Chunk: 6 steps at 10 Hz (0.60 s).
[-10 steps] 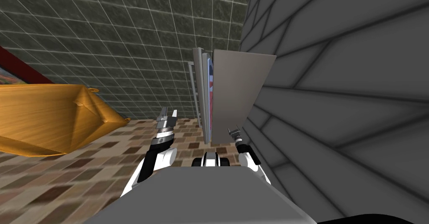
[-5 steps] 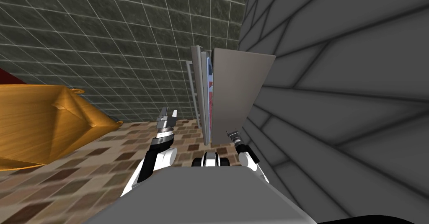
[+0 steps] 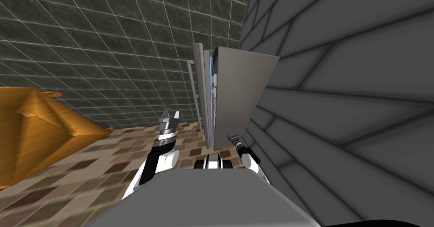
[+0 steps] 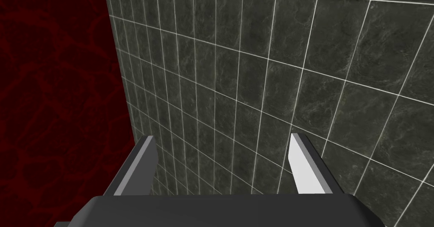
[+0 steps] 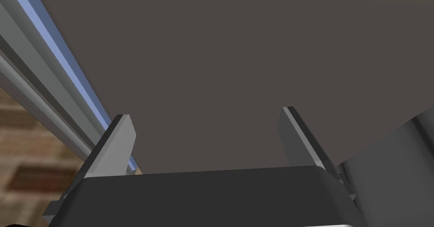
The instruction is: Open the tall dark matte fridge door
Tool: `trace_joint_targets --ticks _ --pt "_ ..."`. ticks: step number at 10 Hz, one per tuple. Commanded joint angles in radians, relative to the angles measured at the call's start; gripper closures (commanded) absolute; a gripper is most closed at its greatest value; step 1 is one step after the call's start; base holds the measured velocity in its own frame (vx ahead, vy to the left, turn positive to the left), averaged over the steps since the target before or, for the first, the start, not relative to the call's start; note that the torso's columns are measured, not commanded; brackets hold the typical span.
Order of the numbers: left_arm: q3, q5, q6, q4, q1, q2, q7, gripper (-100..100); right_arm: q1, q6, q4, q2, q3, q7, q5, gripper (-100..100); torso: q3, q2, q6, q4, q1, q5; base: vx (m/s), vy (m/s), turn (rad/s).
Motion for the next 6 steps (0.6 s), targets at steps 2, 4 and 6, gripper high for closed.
trace_joint_targets --ticks 2,4,6 --pt "0.0 0.0 0.0 0.0 0.0 0.0 0.0 0 -0.017 0.068 0.041 -0.002 0.002 -0.04 -0.107 -100 0.001 0.001 0.0 0.0 0.0 0.0 0.027 0.074 -0.09" --pt "0.0 0.0 0.0 0.0 0.0 0.0 0.0 0 -0.027 0.11 0.066 -0.002 0.0 -0.065 -0.165 -100 0.0 -0.001 0.0 0.0 0.0 0.0 0.042 0.076 -0.086" --pt "0.0 0.0 0.0 0.0 0.0 0.0 0.0 0 -0.037 0.152 0.09 -0.001 -0.005 -0.09 -0.221 -100 -0.001 -0.001 0.0 0.0 0.0 0.0 0.047 0.083 -0.073"
